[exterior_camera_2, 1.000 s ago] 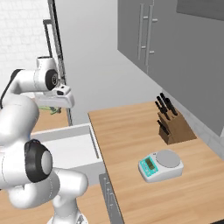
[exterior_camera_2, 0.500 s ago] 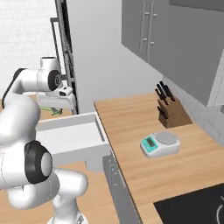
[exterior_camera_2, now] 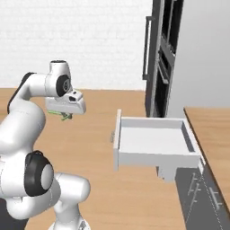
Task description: Take a straw from the drawer in front and place it inside the glass cup on the dining counter.
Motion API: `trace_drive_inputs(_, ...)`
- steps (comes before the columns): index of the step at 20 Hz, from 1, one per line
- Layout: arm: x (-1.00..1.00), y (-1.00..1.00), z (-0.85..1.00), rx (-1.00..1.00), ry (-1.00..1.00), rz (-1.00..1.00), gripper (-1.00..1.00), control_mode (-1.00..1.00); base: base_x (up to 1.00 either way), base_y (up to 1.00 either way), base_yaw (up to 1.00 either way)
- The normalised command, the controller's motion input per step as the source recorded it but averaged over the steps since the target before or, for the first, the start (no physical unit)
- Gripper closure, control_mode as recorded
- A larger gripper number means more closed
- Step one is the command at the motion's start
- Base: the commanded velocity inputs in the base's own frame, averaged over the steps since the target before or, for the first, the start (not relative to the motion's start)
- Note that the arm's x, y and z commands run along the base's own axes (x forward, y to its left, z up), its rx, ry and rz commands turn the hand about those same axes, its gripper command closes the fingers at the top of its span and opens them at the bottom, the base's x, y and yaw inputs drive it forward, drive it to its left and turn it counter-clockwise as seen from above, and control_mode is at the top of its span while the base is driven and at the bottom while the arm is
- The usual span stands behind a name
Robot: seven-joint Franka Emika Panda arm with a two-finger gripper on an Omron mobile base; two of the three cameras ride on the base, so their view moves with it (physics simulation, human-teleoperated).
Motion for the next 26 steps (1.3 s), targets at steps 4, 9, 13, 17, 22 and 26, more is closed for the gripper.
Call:
trace_drive_inputs(4, 0.00, 0.00, 0.00, 0.00, 0.00, 0.00, 1.00, 1.00, 0.03, 0.98, 0.58)
trace_drive_inputs(9, 0.00, 0.00, 0.00, 0.00, 0.00, 0.00, 1.00, 1.00, 0.77, 0.35, 0.16)
trace_drive_inputs(13, 0.00, 0.00, 0.00, 0.00, 0.00, 0.00, 1.00, 1.00, 1.00, 0.00, 0.00)
trace_drive_inputs(17, 0.00, 0.00, 0.00, 0.00, 0.00, 0.00, 1.00, 1.00, 1.00, 0.00, 0.00)
trace_drive_inputs(22, 0.00, 0.00, 0.00, 0.00, 0.00, 0.00, 1.00, 1.00, 1.00, -0.01, 0.00)
trace_drive_inputs(26, 0.00, 0.00, 0.00, 0.00, 0.00, 0.00, 1.00, 1.00, 1.00, -0.03, 0.00)
